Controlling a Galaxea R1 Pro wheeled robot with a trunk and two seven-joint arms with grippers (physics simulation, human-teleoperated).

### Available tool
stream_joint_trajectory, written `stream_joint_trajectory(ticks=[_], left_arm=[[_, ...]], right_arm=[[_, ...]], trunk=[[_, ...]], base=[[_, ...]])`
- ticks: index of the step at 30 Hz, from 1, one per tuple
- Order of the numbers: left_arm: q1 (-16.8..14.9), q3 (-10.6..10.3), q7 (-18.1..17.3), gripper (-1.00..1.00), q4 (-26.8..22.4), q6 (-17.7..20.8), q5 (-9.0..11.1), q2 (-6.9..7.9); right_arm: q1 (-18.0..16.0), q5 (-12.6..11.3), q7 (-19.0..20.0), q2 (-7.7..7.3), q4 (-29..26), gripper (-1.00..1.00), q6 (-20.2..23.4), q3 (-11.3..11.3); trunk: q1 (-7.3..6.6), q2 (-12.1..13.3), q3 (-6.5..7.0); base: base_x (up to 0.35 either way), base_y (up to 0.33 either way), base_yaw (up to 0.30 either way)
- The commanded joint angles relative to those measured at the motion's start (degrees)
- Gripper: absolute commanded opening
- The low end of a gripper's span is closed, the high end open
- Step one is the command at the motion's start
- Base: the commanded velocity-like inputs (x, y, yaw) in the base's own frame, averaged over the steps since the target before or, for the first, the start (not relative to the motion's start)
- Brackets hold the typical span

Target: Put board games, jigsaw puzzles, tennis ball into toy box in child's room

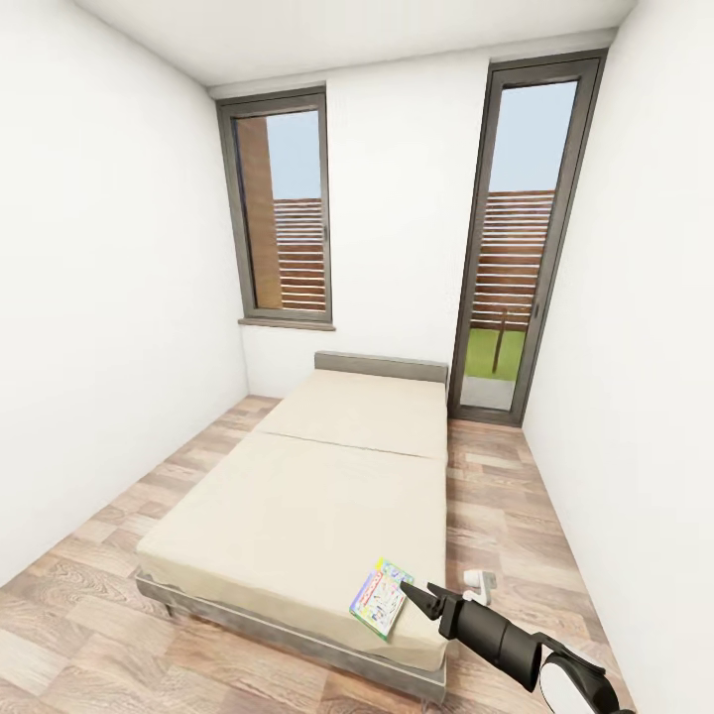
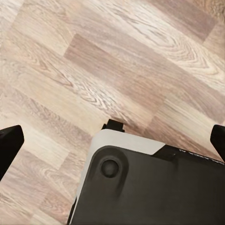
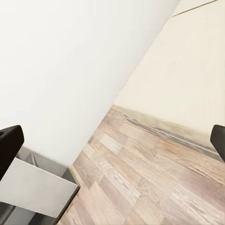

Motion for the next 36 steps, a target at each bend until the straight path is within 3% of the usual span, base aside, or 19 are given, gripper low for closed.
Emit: stream_joint_trajectory(ticks=[1, 13, 26, 36], left_arm=[[0.1, 0.4, 0.3, 1.00, 0.1, -0.3, -0.6, 0.05], [0.2, 0.3, 0.4, 1.00, 0.1, -0.3, -0.7, -0.12], [0.2, 0.3, 0.4, 1.00, 0.1, -0.3, -0.7, 0.00], [0.2, 0.3, 0.4, 1.00, 0.1, -0.3, -0.7, 0.05]], right_arm=[[0.0, -0.6, -0.1, -0.04, 0.0, 1.00, 0.3, 0.1], [0.0, -0.7, -0.1, -0.04, 0.0, 1.00, 0.5, 0.1], [0.0, -0.8, -0.1, -0.04, 0.1, 1.00, 0.6, 0.1], [0.0, -0.8, 0.0, -0.05, 0.0, 1.00, 0.6, 0.1]], trunk=[[0.02, 0.0, -0.02], [0.02, 0.0, -0.02], [0.02, 0.0, 0.31], [0.02, 0.0, 0.37]], base=[[0.000, 0.000, 0.000], [0.000, 0.000, -0.013], [0.000, 0.000, -0.217], [0.000, 0.000, -0.065]])
